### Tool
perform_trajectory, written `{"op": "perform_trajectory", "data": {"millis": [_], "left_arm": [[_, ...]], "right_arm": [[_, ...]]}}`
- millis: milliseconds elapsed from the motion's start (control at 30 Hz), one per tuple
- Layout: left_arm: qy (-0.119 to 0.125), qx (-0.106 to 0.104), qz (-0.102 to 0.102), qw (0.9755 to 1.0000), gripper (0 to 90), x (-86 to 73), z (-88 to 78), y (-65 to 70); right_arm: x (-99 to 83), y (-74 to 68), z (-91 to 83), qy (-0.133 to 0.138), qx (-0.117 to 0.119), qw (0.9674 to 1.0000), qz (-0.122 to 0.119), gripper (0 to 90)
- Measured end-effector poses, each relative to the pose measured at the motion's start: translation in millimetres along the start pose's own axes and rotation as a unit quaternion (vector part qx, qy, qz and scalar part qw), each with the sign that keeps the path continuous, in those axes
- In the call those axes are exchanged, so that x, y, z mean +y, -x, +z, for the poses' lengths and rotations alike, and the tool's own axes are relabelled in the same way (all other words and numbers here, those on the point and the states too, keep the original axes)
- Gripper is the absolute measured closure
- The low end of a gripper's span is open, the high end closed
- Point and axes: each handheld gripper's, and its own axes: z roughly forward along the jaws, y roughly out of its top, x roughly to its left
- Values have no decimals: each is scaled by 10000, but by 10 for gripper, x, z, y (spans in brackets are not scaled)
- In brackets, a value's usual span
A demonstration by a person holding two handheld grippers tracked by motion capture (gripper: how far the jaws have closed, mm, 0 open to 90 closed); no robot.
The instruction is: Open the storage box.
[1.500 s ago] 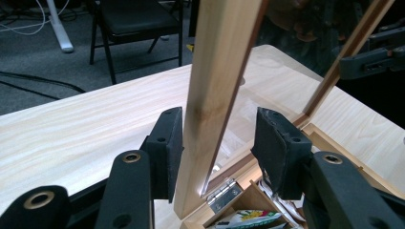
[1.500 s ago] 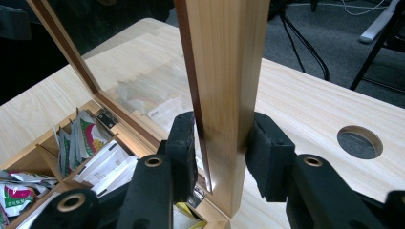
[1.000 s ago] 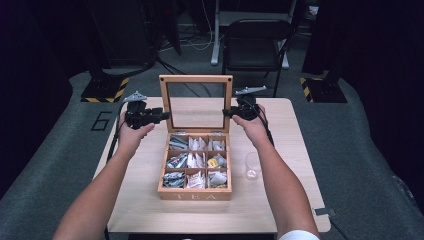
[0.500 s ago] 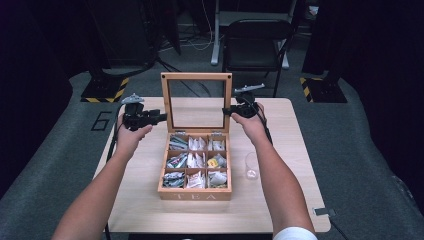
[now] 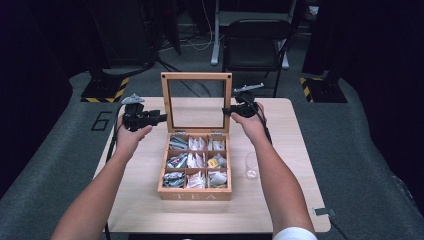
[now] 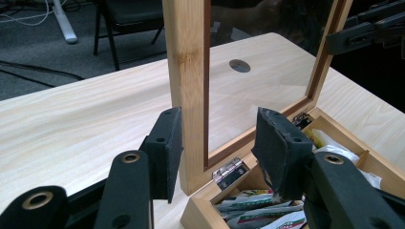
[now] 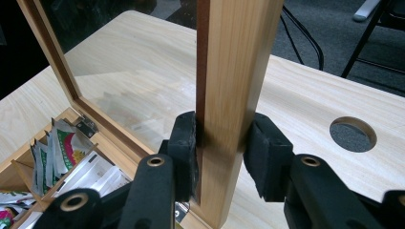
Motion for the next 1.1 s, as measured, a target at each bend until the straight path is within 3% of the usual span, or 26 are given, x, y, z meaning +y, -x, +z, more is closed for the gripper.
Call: {"op": "perform_trajectory", "data": {"millis": [400, 733, 900, 1100], "left_arm": [[-46, 33, -50, 10000, 526, -5, -26, -18], [-83, -10, -4, 10000, 518, -5, -117, -4], [-55, -57, 44, 10000, 507, -44, -198, 0], [-77, 22, -125, 9999, 498, -94, -315, 0]], "right_arm": [[6, -20, -105, 36, -47, 10000, 48, 586], [-85, -67, -283, 54, -49, 9999, -101, 550], [-180, -171, -399, 1, -54, 9993, -380, 520], [-254, -298, -543, 94, 39, 9987, -496, 490]]}}
